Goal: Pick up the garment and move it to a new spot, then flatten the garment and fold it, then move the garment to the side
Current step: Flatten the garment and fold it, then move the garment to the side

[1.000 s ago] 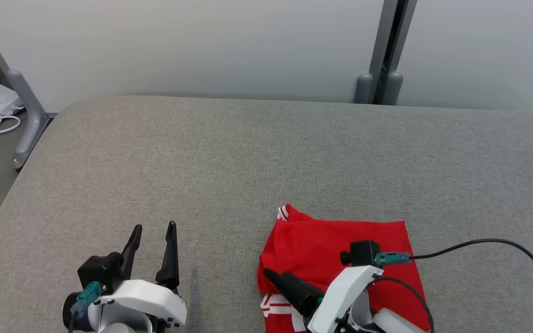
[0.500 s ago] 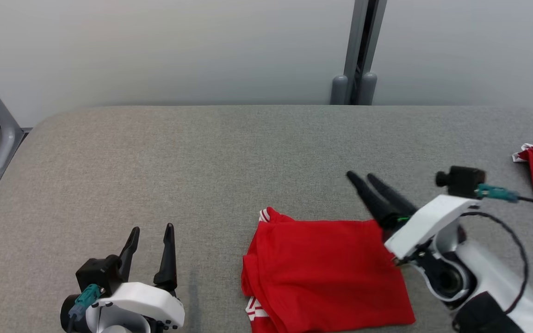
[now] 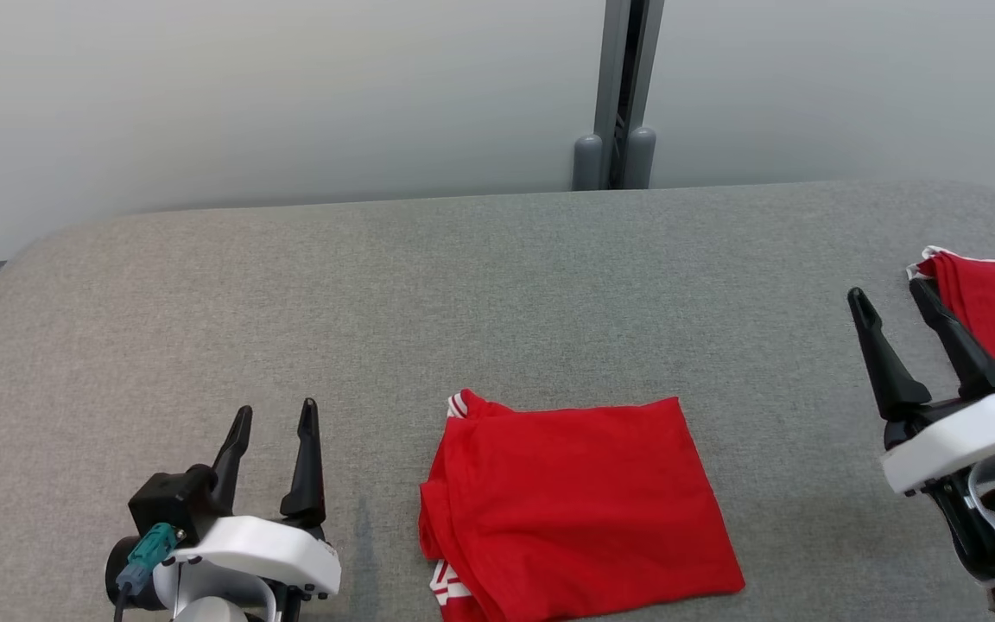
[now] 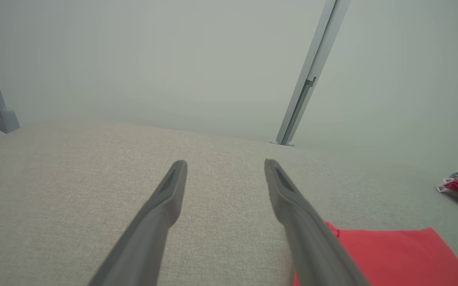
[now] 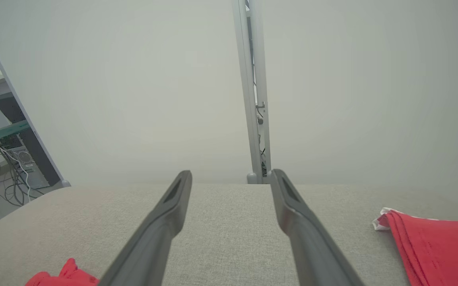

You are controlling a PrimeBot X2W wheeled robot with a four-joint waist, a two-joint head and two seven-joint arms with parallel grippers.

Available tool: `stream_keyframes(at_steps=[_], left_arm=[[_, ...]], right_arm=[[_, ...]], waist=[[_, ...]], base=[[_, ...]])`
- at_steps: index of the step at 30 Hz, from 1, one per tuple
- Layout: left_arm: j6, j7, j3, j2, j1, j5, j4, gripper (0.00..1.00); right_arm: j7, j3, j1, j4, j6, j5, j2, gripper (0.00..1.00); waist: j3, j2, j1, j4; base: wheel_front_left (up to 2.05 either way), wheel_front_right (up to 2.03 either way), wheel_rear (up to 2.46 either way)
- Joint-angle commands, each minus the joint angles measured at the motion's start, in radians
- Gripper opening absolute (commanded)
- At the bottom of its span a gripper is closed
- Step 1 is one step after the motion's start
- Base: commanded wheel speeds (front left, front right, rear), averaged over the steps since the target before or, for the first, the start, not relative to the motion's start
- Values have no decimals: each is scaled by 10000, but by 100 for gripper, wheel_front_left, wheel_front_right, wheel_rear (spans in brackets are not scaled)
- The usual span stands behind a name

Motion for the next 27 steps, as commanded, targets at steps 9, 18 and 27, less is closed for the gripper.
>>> stream_keyframes(at_steps=[9,18,27], left_arm=[[-215,-45,678,-214,381,615,-648,100],[-469,-44,1374,-626,982,1554,-1089,100],[-656,-44,1621,-783,1235,2219,-1175,100]], right_arm=[[-562,-2371,1759,-853,-1,-2540,1162,100],[-568,-3618,2873,-2004,-1,-4173,2448,100],[-567,-3652,3085,-2130,-1,-4468,2716,100]], waist=[[-25,-1,0,-249],[-60,-1,0,-239],[-142,-1,0,-126]], base=[[0,0,0],[0,0,0],[0,0,0]])
